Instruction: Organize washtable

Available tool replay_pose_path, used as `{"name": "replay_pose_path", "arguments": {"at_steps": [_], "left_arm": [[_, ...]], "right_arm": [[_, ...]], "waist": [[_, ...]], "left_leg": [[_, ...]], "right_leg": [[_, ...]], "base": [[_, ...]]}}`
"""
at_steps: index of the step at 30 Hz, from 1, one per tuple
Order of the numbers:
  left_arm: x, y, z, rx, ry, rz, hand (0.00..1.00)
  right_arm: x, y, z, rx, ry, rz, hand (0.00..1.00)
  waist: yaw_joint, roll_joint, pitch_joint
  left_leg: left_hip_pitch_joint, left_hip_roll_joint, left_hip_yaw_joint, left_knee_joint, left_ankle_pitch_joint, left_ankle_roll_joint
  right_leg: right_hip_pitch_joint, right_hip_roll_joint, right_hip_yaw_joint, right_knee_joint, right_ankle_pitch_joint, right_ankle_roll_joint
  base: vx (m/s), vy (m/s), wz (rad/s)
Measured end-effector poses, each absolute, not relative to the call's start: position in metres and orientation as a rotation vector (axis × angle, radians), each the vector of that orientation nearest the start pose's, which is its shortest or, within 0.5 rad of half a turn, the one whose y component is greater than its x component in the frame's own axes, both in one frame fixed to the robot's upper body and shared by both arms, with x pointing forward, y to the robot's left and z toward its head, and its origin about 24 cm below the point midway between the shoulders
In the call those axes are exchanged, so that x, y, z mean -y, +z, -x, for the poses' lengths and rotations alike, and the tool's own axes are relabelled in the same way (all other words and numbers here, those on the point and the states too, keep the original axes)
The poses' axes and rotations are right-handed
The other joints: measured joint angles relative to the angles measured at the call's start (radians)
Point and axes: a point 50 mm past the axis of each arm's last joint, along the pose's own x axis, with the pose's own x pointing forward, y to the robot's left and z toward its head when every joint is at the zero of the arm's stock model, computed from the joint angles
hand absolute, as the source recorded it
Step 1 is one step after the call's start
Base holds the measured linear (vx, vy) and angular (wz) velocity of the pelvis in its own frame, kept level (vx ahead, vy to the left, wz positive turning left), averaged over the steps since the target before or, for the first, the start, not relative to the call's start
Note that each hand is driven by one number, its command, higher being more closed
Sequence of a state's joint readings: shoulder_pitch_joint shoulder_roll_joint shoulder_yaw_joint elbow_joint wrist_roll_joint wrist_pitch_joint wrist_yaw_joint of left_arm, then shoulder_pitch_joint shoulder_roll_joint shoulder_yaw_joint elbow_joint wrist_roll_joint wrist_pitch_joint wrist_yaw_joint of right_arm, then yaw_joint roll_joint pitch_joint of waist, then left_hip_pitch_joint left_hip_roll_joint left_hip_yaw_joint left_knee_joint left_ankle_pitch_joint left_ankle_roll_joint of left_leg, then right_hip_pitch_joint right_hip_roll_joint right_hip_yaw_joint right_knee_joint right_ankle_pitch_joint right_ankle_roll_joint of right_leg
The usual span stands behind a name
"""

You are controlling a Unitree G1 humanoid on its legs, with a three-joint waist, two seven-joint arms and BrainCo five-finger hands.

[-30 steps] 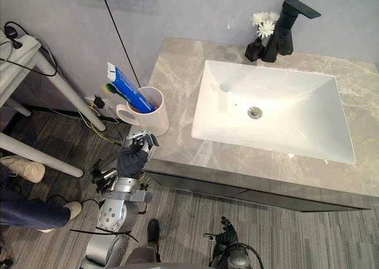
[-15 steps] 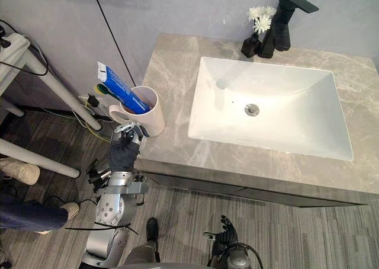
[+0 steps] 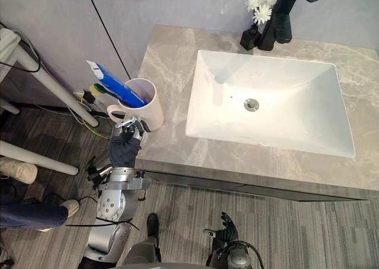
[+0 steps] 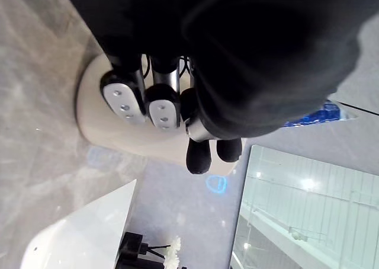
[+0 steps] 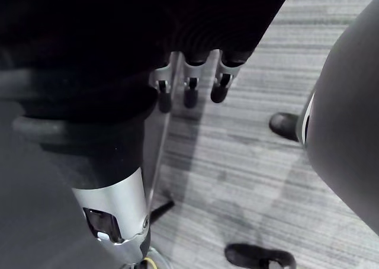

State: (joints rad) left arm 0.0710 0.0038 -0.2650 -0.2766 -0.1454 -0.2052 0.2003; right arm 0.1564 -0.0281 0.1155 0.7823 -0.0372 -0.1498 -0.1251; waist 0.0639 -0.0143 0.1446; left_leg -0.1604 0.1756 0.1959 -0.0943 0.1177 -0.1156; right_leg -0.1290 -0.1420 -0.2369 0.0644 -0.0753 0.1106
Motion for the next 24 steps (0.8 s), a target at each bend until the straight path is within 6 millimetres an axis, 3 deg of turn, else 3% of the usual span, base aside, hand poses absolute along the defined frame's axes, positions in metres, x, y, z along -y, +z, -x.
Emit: {"name": "replay_pose_path", "arguments": {"at_steps": [8,24], "left_arm": [[-0.104,0.105,-0.237,0.365,-0.03,0.216,1.0],[-0.104,0.108,-0.245,0.388,-0.008,0.185,1.0]], "right_arm": [[0.149,-0.131,-0.134,-0.763,-0.037,0.114,0.0],[0.15,-0.13,-0.135,-0.756,-0.039,0.114,0.0]], "waist": [[-0.023,0.0,0.0],[-0.024,0.003,0.003]], "left_leg": [[0.002,0.0,0.0,0.0,0.0,0.0],[0.0,0.0,0.004,0.0,0.0,0.0]], "right_leg": [[-0.002,0.0,0.005,0.0,0.002,-0.002],[-0.011,0.0,0.017,0.0,0.005,-0.001]], "base": [[0.0,0.0,0.0],[0.0,-0.001,-0.01]]}}
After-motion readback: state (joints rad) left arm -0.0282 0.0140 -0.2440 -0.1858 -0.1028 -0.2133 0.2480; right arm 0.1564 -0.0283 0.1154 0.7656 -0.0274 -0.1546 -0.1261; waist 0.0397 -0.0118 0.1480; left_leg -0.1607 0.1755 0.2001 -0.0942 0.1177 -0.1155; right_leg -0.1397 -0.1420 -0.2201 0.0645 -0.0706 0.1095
